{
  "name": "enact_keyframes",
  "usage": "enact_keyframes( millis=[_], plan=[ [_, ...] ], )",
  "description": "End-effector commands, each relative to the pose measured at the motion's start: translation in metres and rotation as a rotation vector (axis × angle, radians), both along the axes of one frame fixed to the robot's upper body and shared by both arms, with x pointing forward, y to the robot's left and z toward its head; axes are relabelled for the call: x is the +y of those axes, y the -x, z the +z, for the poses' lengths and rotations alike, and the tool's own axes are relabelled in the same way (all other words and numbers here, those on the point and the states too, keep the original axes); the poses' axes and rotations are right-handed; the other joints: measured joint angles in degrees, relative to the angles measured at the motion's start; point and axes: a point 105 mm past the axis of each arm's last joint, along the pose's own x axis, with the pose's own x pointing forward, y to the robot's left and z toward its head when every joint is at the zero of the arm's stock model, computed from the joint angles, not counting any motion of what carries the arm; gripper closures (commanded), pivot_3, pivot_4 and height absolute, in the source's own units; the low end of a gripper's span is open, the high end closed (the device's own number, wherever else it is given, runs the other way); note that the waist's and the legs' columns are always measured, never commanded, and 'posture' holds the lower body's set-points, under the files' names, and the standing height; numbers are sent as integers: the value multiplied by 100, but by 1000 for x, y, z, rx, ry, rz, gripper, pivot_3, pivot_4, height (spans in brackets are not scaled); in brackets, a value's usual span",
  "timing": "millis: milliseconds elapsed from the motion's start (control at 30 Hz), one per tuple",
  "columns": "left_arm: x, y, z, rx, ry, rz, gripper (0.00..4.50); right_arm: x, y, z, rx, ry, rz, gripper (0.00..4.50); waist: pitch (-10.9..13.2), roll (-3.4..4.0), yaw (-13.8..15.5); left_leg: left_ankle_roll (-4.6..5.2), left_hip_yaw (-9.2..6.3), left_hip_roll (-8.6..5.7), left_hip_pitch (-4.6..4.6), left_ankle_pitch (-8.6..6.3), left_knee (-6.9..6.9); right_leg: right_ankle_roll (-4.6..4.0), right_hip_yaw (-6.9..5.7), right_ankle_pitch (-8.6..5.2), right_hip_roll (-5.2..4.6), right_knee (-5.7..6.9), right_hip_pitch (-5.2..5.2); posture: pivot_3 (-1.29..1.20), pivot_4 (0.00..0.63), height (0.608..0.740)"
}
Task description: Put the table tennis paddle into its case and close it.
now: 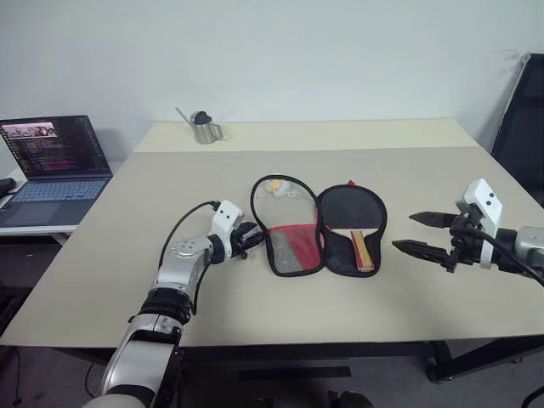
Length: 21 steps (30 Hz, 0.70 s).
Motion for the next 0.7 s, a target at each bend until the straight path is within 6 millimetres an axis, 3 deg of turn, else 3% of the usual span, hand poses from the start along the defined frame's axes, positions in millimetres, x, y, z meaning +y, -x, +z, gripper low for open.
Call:
enact_keyframes(
  millis=[33, 267, 333, 533, 700],
  plan=[
    [-28, -3, 20, -71, 31, -88, 2296, -6, 3, 16, -65, -2, -10, 30, 2, -3, 8, 0, 0, -1, -1, 0, 1, 1, 0, 1, -1, -2, 1, 0, 150, 740],
    [-101, 5, 91, -236, 166, -307, 2296, -31, 9, 35, -107, 2, -93, 30, 4, -6, 35, -2, 0, -2, -16, 1, 4, 3, -9, 1, -2, -8, -1, 0, 150, 740],
    [-119, 10, 104, -261, 189, -363, 2296, -39, 9, 38, -116, 9, -123, 30, 4, -7, 47, -3, -1, -2, -21, 2, 5, 4, -12, 2, -2, -13, -1, 0, 150, 740],
    [-160, 22, 105, -263, 187, -480, 2296, -43, 14, 38, -121, 21, -146, 30, 4, -6, 13, -8, 11, -1, -15, 5, 3, 5, -5, 2, -2, -11, -1, 0, 150, 740],
    [-154, 23, 97, -257, 167, -486, 2296, -43, 14, 32, -118, 20, -173, 30, 4, -6, -7, -5, 12, 0, -11, 4, 4, 5, -1, 2, -1, -4, -1, 0, 150, 740]
  ],
)
